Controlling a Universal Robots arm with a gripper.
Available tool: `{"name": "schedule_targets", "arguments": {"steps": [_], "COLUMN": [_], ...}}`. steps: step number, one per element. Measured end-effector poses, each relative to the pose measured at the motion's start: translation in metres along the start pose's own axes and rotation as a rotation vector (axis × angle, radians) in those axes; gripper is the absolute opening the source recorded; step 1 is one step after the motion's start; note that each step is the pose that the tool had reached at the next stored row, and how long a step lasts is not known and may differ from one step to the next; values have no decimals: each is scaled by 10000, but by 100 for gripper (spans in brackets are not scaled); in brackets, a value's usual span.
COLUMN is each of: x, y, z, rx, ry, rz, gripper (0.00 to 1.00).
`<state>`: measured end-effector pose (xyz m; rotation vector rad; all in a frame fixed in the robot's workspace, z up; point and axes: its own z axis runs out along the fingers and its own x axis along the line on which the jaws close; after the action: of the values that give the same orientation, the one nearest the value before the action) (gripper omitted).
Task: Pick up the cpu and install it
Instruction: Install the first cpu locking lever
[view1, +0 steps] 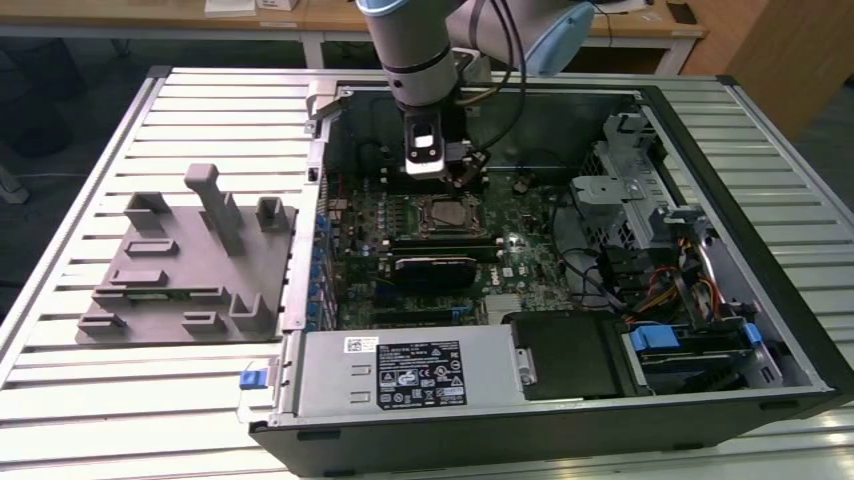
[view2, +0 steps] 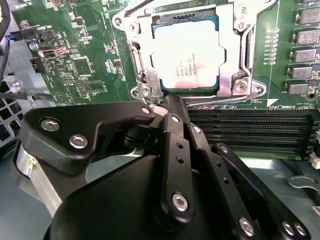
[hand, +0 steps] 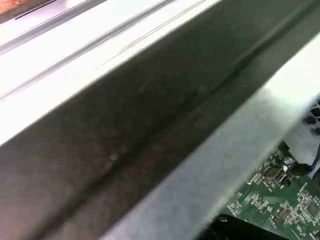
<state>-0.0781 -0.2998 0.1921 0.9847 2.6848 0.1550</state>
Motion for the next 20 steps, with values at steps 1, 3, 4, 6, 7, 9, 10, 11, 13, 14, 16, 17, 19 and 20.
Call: {"name": "schedule_targets", "arguments": {"steps": [1,3,4,6,7,9,10,11,13,14,16,17,19,20], "x": [-3,-12,-16,-20,-20,-20,-20,-20,-19,-18,-18,-17,-16,-15], "y": [3,11,14,17,17,17,17,17,17,16,15,14,13,13], "z": [-15,-53,-69,-86,-86,-86,-86,-86,-84,-81,-76,-73,-68,-67], "rx": [-1,-1,-1,-20,-53,-137,-181,-209,-217,-220,-248,-282,-357,-380], "ry": [0,1,2,18,43,117,155,179,184,186,218,250,321,344], "rz": [0,1,1,9,21,55,73,84,88,83,-65,-215,-550,-660], "gripper": [11,11,11,11,11,11,11,11,11,11,11,11,11,11]}}
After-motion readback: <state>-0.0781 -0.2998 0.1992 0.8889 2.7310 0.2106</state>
